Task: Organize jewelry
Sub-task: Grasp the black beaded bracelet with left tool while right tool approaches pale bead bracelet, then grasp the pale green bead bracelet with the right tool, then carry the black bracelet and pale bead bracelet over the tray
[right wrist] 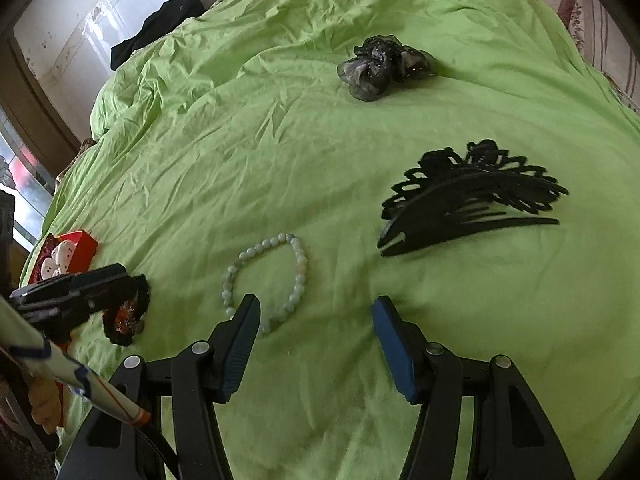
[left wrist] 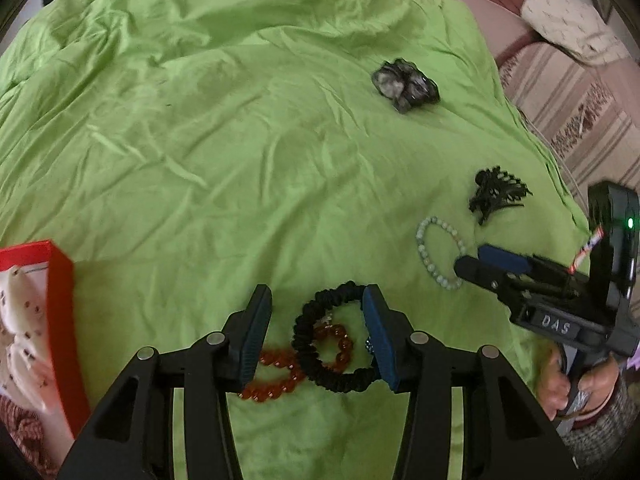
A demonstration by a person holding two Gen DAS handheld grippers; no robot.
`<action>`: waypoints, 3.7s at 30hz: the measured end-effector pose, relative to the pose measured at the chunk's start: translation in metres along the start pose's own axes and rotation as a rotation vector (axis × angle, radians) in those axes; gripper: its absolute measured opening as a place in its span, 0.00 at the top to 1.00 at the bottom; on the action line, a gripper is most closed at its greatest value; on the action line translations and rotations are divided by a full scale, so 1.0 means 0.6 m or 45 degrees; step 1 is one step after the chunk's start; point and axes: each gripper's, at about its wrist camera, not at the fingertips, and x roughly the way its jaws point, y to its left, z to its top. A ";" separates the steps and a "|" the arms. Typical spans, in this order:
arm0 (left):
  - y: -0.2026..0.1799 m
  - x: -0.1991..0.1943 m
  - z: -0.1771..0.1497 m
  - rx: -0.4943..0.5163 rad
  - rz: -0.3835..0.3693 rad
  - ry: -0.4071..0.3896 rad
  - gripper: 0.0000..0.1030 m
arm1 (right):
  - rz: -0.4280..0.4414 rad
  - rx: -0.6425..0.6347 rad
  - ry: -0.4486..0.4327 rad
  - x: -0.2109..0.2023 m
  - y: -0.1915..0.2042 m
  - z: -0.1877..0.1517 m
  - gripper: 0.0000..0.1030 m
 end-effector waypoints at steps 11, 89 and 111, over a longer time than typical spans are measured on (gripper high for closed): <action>-0.021 0.017 0.004 0.083 -0.041 0.013 0.80 | -0.079 -0.041 -0.027 0.020 0.012 0.010 0.52; -0.124 -0.368 -0.305 -0.106 0.421 -0.445 0.93 | 0.077 -0.143 -0.203 -0.307 0.166 -0.231 0.94; 0.049 -0.409 -0.368 -0.342 0.504 -0.479 0.93 | 0.102 -0.426 -0.112 -0.258 0.362 -0.233 0.94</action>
